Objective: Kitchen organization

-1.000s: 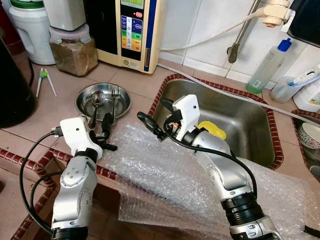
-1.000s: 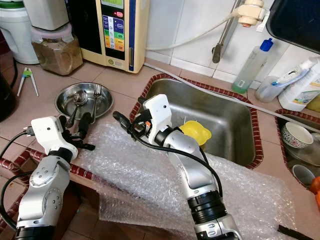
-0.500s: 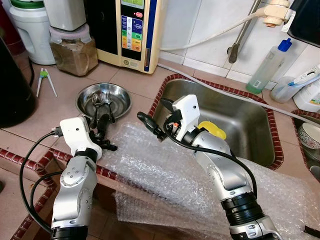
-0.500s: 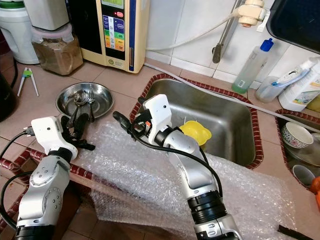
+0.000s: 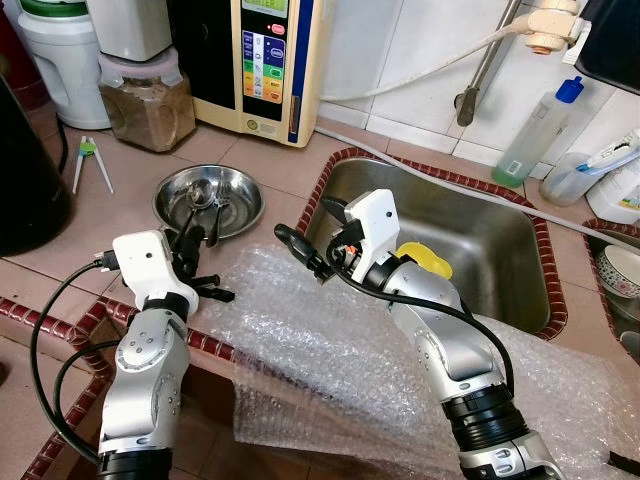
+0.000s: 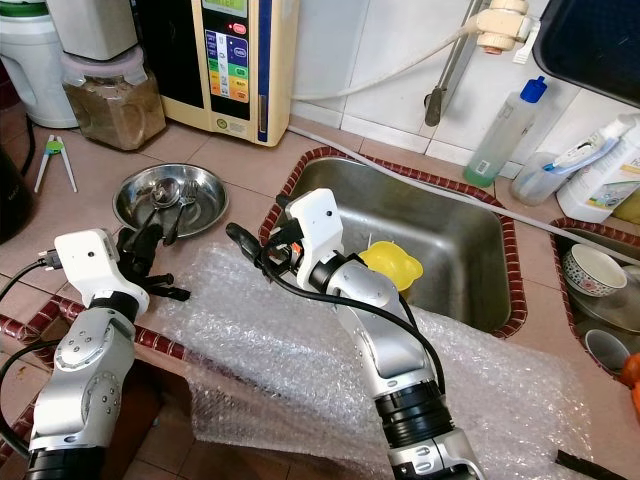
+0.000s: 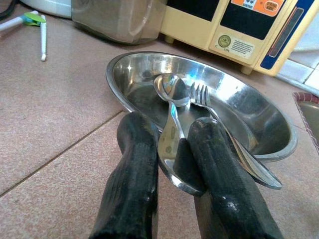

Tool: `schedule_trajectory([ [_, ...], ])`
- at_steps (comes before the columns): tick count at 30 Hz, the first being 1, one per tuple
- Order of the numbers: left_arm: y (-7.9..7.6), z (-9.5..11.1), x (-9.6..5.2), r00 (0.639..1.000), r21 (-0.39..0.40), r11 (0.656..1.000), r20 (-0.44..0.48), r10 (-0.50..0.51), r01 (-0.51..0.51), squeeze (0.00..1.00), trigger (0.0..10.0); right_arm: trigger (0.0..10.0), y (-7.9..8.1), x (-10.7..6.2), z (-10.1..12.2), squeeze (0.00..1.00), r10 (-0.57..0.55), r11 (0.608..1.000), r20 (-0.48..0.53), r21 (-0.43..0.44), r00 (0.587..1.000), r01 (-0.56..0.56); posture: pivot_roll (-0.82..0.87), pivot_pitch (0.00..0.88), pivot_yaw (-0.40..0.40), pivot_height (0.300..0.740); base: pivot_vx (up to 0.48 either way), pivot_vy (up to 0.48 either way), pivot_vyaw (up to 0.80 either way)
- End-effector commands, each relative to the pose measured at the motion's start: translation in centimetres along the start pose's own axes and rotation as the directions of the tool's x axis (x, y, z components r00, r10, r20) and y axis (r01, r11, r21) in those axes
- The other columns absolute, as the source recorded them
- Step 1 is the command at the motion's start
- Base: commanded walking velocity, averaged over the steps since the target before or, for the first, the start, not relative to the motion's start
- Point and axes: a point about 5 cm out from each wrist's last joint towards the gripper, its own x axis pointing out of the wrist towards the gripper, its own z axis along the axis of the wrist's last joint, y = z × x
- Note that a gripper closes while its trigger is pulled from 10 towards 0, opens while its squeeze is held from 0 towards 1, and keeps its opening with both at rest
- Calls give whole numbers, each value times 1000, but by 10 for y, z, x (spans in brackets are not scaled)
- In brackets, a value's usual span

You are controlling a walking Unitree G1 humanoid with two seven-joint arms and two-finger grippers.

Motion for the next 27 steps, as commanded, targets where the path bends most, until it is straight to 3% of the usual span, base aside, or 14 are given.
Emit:
schedule_trajectory([
  [1, -3, 3, 1, 1000, 5, 1000, 18, 2, -2, 0, 0, 10000, -2, -1, 2, 0, -4, 1000, 7, -12, 1000, 4, 122, 79, -123, 740, 0, 0, 0],
  [14, -13, 30, 1, 979, 134, 990, 196, -61, 35, 0, 0, 10000, -2, 1, 2, 0, -8, 1000, 10, -9, 1000, 8, 126, 81, -121, 740, 0, 0, 0],
  [27, -24, 43, 0, 956, 146, 985, 264, -130, 93, 0, 0, 10000, -2, 1, 2, 0, -14, 1000, 12, -9, 1000, 14, 126, 84, -121, 740, 0, 0, 0],
])
